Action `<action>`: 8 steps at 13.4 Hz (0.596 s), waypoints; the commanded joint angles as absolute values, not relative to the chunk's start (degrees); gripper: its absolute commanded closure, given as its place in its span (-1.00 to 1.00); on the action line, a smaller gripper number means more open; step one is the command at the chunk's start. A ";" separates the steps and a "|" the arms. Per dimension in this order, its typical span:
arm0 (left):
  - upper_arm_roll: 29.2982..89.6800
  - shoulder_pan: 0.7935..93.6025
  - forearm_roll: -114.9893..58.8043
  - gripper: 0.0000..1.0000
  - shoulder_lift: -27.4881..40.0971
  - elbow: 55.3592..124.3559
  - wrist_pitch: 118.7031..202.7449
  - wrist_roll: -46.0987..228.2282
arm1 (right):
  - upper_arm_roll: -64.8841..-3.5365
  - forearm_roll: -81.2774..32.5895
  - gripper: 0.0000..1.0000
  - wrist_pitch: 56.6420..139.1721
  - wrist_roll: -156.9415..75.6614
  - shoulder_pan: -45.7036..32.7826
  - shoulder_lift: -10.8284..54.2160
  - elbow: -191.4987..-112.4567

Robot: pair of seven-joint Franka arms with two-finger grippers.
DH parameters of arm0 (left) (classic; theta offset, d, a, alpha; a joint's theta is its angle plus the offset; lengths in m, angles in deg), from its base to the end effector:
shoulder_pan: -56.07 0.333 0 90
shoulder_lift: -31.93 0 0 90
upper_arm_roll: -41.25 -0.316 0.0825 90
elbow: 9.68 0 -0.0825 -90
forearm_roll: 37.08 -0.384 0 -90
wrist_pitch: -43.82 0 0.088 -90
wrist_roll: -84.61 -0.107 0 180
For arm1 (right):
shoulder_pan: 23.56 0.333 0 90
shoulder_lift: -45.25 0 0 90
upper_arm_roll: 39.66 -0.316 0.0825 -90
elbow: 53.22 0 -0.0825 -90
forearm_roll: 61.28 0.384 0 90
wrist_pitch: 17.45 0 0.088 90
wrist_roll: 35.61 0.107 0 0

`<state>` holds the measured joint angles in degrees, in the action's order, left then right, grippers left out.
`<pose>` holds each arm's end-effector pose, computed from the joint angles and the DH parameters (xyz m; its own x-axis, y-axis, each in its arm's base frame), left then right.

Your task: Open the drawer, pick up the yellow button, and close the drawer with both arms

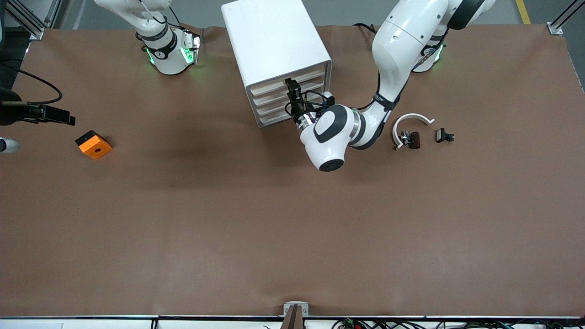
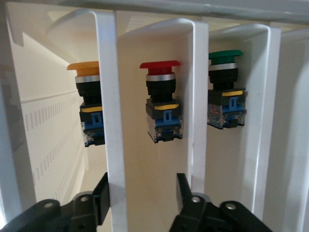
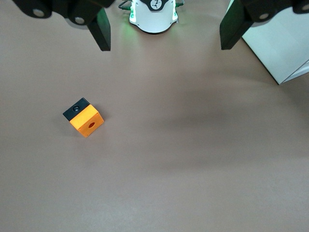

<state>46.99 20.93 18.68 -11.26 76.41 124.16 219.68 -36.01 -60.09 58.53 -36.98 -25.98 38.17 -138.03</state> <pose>0.4252 -0.4854 0.2404 -0.3560 0.9345 0.0055 0.2484 0.1003 -0.9635 0.5599 -0.0547 0.5793 0.9590 -0.0746 -0.2735 -0.0830 -0.9964 -0.0195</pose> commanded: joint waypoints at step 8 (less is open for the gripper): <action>46.26 21.35 18.47 1.00 -11.84 75.14 123.28 221.20 | -36.58 -60.05 -1.00 58.58 -36.92 -27.34 37.95 -137.68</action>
<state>47.04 21.00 19.53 -11.17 75.54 122.16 220.90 -35.99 -60.13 58.58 -36.99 -26.20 38.17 -138.03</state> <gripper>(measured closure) 0.859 0.000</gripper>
